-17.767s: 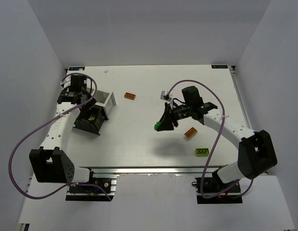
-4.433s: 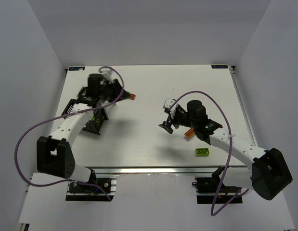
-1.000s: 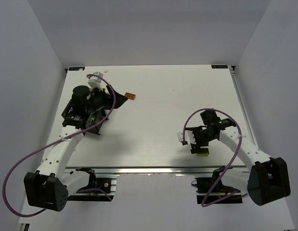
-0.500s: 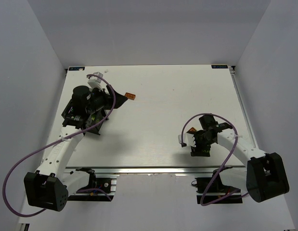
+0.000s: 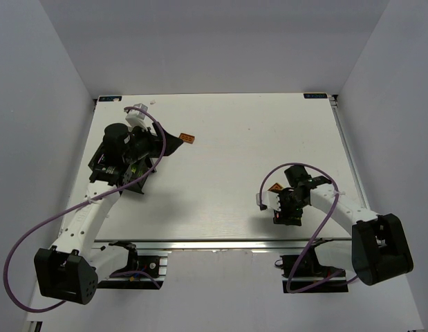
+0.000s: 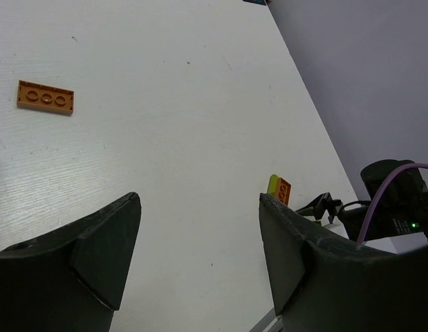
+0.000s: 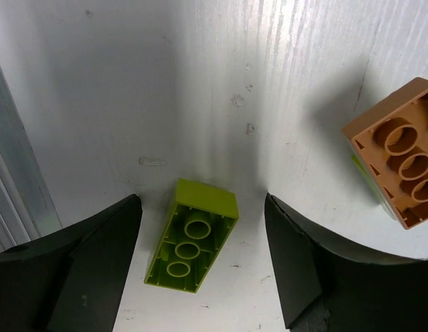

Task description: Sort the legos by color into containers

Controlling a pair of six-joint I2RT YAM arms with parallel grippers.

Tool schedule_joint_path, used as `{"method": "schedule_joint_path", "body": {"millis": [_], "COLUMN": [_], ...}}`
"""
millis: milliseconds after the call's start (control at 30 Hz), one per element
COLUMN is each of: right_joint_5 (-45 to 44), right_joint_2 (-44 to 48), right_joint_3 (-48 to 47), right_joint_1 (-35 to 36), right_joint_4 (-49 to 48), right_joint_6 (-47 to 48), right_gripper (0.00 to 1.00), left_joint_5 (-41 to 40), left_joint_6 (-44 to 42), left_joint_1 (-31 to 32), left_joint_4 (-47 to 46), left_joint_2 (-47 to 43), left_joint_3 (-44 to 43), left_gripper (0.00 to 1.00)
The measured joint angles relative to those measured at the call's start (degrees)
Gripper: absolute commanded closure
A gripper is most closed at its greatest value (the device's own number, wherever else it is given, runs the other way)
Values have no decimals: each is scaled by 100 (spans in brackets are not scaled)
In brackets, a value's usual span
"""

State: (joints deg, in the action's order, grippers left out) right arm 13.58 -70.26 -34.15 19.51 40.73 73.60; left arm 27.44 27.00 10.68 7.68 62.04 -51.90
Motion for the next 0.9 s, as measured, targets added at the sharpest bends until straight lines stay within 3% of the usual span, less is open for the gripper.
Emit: {"method": "schedule_joint_path", "body": {"millis": [33,133,633,767,900], "right_joint_5": [-4,-31,-227,-243,-146], "right_joint_2": [15,81,251,251,249], "right_joint_3": [0,2,131,133,114], "right_joint_1": [0,0,0,0,0], "right_joint_4": [-11,-59,-90,-94,-68], "right_joint_6": [-13,-68,-369,-472,-562], "right_gripper": [13,11,20,33,67], "left_joint_5": [0,0,-48,-72,-114], "left_joint_6": [2,2,2,0,0], "left_joint_1": [2,0,2,2,2], "left_joint_4": [0,0,-24,-24,-24], "left_joint_2": [0,0,-249,-291,-306], "left_joint_3": [0,2,186,186,186], "left_gripper": [21,21,21,21,21]}}
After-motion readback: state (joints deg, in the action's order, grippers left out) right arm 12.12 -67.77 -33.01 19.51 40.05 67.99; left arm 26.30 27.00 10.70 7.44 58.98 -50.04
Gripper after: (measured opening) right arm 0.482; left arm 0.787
